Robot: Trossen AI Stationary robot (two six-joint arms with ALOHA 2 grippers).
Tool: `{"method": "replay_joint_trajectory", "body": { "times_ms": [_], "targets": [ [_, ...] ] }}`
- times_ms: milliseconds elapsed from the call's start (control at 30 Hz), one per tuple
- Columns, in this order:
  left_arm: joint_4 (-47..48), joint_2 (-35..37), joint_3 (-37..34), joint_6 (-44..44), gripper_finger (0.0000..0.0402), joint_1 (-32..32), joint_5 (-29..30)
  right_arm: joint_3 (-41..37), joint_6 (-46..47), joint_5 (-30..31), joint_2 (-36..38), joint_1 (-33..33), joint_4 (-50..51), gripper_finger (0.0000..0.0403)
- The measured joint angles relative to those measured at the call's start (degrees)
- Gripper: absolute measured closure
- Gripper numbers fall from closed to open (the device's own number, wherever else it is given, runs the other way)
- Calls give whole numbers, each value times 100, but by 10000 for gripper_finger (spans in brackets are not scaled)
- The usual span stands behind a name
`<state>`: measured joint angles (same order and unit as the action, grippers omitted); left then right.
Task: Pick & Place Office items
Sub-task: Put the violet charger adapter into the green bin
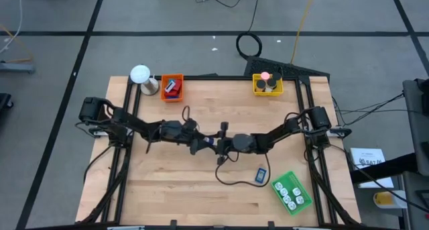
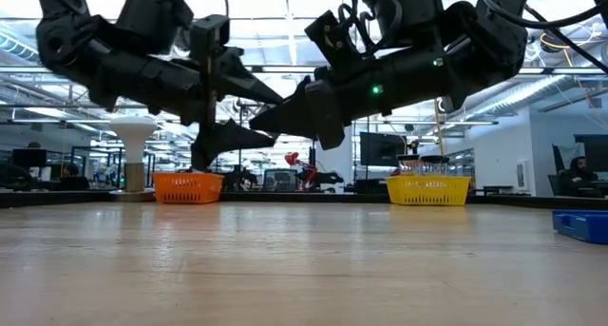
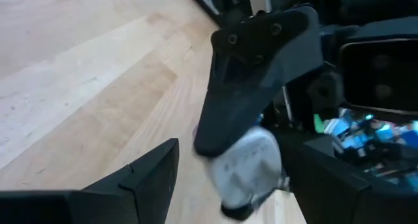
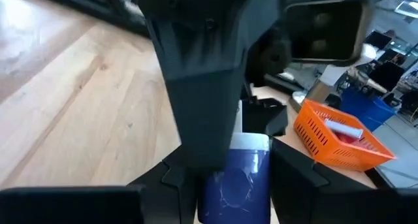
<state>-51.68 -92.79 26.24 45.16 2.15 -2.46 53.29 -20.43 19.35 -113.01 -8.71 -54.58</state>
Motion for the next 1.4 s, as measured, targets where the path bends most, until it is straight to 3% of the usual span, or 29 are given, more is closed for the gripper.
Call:
{"method": "replay_joint_trajectory", "body": {
  "times_ms": [200,500,667,800,967,1033,1167,1300,1400],
  "targets": [
    [1016,2,614,-301,149,3,-60,276,-33,-1,-4,-19,543,268],
    [1307,-1,684,-355,256,2,-203,288,-66,-1,2,-61,637,268],
    [1335,2,684,-419,257,4,-271,288,-59,58,2,-82,638,263],
    [1418,10,687,-611,256,-92,-517,287,-56,894,41,-235,732,233],
    [1917,123,750,-776,261,-288,-566,220,-48,1913,467,-486,1724,184],
    [2379,181,864,-911,263,-340,-564,149,60,2309,759,-641,2297,173],
    [4175,205,1463,-1499,263,-281,-519,27,813,2777,1350,-926,3655,182],
    [6130,31,2393,-2156,263,-196,108,-173,1636,2748,1849,-1154,4391,236],
    [7248,-221,2998,-2515,263,-176,201,-390,1784,2725,2056,-1272,4267,288]
  ]
}}
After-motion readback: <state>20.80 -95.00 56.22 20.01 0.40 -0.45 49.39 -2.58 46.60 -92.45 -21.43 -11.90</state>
